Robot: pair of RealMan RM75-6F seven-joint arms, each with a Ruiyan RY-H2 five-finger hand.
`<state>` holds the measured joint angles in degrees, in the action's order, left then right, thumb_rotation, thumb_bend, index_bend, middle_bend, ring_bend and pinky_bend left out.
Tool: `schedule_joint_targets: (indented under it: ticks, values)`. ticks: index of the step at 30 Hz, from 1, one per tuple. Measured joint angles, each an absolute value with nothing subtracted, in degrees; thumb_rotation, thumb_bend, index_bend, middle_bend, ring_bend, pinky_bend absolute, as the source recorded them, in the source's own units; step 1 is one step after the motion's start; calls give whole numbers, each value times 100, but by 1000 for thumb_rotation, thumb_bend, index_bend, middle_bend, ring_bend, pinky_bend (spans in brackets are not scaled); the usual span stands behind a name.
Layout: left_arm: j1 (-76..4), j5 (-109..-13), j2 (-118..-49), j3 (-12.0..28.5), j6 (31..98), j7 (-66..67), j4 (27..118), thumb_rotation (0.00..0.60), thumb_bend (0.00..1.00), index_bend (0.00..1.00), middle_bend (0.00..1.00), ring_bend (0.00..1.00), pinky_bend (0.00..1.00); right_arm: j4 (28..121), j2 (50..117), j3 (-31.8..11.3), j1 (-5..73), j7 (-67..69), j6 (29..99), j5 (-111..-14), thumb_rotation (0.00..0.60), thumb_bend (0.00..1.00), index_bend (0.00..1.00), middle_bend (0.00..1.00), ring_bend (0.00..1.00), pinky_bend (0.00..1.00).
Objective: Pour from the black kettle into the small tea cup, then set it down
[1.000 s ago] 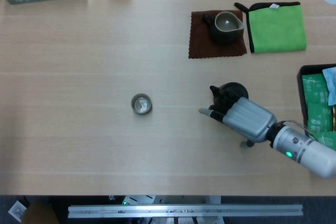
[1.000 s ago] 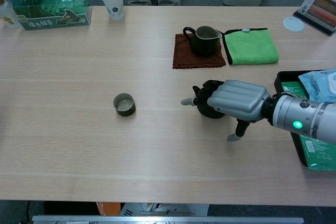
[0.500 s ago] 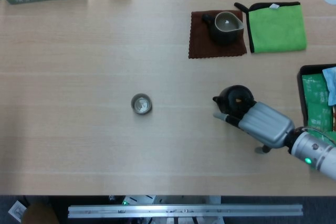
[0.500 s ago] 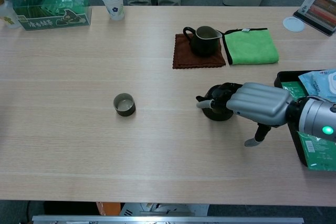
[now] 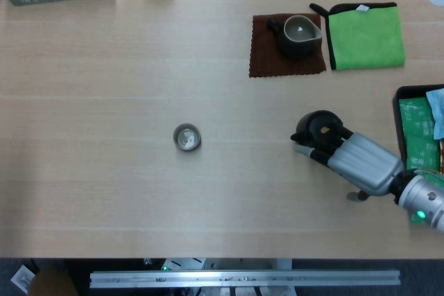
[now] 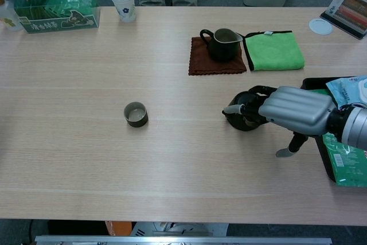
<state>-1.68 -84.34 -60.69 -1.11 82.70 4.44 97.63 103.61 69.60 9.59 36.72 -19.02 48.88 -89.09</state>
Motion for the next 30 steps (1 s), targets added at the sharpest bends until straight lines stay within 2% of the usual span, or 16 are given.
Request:
schedule_joint_targets:
  ticks: [5,9,12,17,30]
  values:
    - [-158,-8422,-6042,-107,8285,420,9768,600,313,216,235,261,227,10337,7065,904,3575,-1956,5078,-9030,600,0,16,177,144,0]
    - [-151,-8413,-6032,-108,8284,387,9751,600,314,216,235,261,227,10326,7040,849,3456,-2108,5244,-8963,600,0,214,270,234,0]
    - [-158,-8424,-6051,-118,8262,377,9737,600,313,216,235,261,227,10309,7001,804,3351,-2196,5352,-8848,600,0,275,319,288,0]
    - [-177,-8453,-6068,-128,8237,391,9742,600,314,216,235,261,227,10258,6970,762,3250,-2180,5423,-8757,600,0,300,345,319,0]
    - [-220,-8466,-6093,-146,8153,396,9730,600,313,216,234,261,227,10137,7046,751,3139,-2187,5293,-8559,600,0,302,350,321,0]
